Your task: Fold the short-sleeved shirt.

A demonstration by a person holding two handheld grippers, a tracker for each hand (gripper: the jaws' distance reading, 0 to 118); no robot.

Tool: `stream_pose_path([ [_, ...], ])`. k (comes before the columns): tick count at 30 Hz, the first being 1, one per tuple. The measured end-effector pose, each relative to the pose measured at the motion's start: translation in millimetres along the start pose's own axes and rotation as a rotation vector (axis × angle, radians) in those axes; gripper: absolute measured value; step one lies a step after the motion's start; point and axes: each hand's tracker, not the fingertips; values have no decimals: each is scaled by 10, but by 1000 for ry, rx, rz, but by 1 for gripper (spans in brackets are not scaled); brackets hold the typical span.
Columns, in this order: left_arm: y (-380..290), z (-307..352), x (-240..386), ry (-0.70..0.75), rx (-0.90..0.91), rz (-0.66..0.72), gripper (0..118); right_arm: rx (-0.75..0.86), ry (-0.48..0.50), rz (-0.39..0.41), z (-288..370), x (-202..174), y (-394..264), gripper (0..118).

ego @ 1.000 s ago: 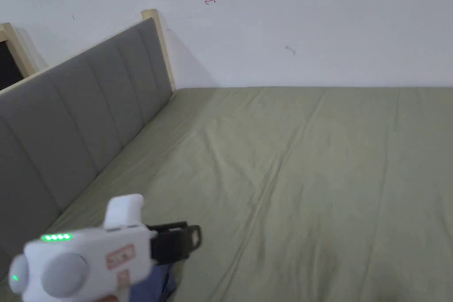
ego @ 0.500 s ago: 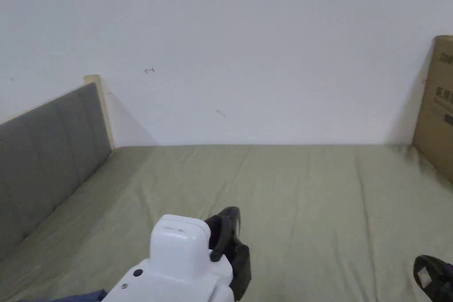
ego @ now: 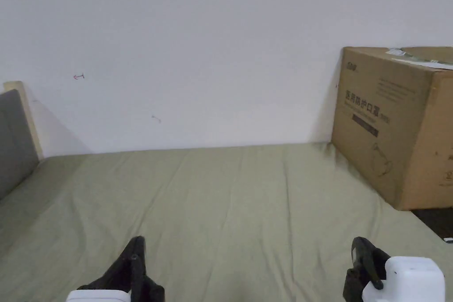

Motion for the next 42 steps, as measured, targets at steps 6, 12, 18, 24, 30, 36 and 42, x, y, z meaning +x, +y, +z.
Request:
stream_pose_path([
  [6,85,-55,-43,42,-7,30,4,80,-5,13,128,22,116,1],
  [12,115,-138,-134,17,-67,84,117,148,35,92,263,-48,172,115],
  [18,91,-34,-113,-25,-46,63,118,154,28,110,277,-125,144,118],
  [24,107,-64,-114,-85,-53,66,118,137,31,102,266,-130,161,118],
  [30,133,-125,-128,-105,-97,102,118,116,51,121,241,-156,158,118],
  [36,131,-205,-120,-10,-165,168,118,75,54,133,193,-179,118,118],
  [42,153,-235,-134,36,-206,222,118,51,69,146,183,-205,94,118],
])
